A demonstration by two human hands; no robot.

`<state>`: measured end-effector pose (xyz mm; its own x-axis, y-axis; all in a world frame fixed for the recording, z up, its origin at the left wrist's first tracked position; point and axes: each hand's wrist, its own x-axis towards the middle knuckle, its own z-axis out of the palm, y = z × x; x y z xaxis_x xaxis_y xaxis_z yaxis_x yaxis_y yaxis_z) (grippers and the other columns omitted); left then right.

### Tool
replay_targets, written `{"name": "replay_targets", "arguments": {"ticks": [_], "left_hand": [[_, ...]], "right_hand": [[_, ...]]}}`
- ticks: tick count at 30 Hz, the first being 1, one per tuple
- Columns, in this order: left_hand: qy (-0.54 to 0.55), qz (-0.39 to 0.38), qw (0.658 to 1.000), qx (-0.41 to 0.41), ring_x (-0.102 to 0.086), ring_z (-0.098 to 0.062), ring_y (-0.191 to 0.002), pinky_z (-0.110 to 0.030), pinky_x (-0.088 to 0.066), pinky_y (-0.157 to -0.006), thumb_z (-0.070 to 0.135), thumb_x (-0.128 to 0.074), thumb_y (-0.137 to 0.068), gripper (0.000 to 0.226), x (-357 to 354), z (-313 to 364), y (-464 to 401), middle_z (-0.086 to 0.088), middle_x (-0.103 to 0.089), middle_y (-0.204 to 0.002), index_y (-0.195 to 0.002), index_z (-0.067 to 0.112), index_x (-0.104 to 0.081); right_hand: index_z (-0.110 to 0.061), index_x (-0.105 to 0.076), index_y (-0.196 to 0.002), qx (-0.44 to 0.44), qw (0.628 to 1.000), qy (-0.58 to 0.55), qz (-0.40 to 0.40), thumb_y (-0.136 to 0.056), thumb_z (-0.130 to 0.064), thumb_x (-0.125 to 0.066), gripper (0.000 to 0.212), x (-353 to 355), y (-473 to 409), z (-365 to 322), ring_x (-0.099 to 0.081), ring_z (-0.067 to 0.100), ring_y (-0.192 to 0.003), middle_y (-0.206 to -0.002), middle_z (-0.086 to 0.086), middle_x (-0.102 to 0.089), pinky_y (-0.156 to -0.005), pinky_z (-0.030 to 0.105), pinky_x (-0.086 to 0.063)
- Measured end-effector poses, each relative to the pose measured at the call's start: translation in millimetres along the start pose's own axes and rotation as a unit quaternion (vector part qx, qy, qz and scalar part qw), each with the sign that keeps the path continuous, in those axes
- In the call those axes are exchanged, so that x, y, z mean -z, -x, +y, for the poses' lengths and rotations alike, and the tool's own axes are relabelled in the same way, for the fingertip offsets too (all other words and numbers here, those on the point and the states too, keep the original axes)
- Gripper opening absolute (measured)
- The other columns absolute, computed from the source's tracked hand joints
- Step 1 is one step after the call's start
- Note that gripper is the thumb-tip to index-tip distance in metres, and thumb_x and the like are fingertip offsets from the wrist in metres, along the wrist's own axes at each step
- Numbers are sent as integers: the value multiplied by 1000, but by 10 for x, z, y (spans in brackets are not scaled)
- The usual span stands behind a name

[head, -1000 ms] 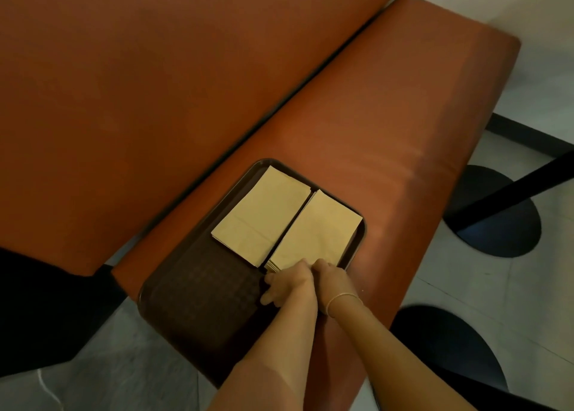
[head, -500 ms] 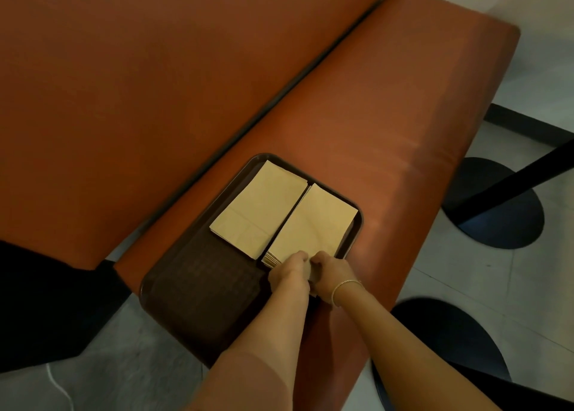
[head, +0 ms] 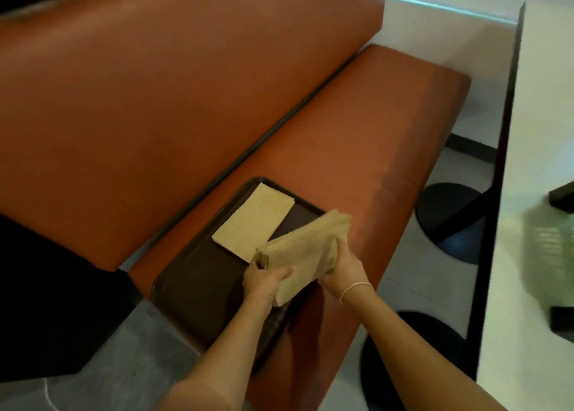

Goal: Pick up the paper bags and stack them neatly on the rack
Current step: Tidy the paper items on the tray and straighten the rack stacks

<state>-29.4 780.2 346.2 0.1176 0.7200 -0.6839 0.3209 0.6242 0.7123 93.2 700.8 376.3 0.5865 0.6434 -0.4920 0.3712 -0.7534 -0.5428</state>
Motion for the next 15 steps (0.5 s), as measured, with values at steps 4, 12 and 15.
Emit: {"name": "replay_targets", "arguments": {"ticks": [4,12,15], "left_hand": [[-53,-83,990,-98,-59,-13,-94,-28,-51,-78,5,-84,-63,64,274,294,464,2,-63,-105,-117,20,-54],[-35,-209,951,-226,-65,-20,-95,-32,-55,-84,-13,-74,-63,44,665,806,1584,-2,-74,-93,-101,8,-67],[-46,-246,938,-241,-65,-16,-87,-28,-53,-74,-9,-79,-59,41,592,801,2049,5,-74,-81,-92,13,-68]], "right_hand": [[-15,8,-149,58,991,-19,118,-83,0,-56,93,453,402,-197,-27,29,-135,-153,9,-13,-107,37,-34],[-17,14,-148,128,944,-278,124,-69,-4,-80,124,1376,1538,-105,-47,12,-100,-105,-5,-46,-91,23,-39],[-21,-30,-140,151,928,-326,94,-68,-5,-81,90,1543,1976,218,-54,16,-110,-114,-6,-55,-92,28,-46]]}}
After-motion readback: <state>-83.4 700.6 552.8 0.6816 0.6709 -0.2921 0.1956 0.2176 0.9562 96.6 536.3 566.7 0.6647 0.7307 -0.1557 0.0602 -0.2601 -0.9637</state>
